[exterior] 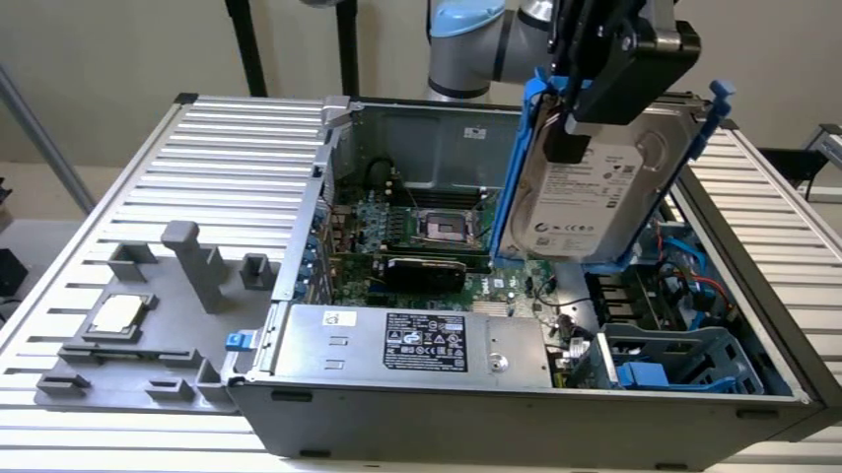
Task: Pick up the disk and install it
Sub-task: 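Pick up the disk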
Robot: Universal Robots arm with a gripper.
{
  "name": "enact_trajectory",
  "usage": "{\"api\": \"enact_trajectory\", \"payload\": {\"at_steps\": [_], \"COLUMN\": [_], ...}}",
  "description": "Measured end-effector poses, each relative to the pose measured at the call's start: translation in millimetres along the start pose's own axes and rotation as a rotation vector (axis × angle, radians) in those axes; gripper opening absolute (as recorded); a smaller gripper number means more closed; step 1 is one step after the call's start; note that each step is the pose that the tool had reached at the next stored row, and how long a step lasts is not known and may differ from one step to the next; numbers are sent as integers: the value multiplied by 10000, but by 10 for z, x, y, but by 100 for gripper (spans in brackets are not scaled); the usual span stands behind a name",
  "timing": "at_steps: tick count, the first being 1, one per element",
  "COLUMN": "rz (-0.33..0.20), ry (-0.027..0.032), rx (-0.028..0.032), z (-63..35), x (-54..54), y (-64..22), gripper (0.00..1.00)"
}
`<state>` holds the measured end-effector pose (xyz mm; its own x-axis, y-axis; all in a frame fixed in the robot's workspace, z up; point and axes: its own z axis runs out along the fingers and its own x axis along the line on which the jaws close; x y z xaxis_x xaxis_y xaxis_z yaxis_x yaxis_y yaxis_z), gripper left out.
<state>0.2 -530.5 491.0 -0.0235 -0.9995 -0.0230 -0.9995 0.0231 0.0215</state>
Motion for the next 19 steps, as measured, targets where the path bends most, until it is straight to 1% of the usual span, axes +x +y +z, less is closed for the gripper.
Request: {"api": "enact_trajectory", "payload": {"at_steps": [7, 14, 17, 19], "rz": [1, 0, 1, -1], "ry": [-1, 0, -1, -3], "rx": [0, 0, -3, -6], "z": [4, 16, 28, 48], "x": [170, 361, 412, 425], "y": [-230, -435, -539, -621], "gripper": [33, 33, 33, 33]}}
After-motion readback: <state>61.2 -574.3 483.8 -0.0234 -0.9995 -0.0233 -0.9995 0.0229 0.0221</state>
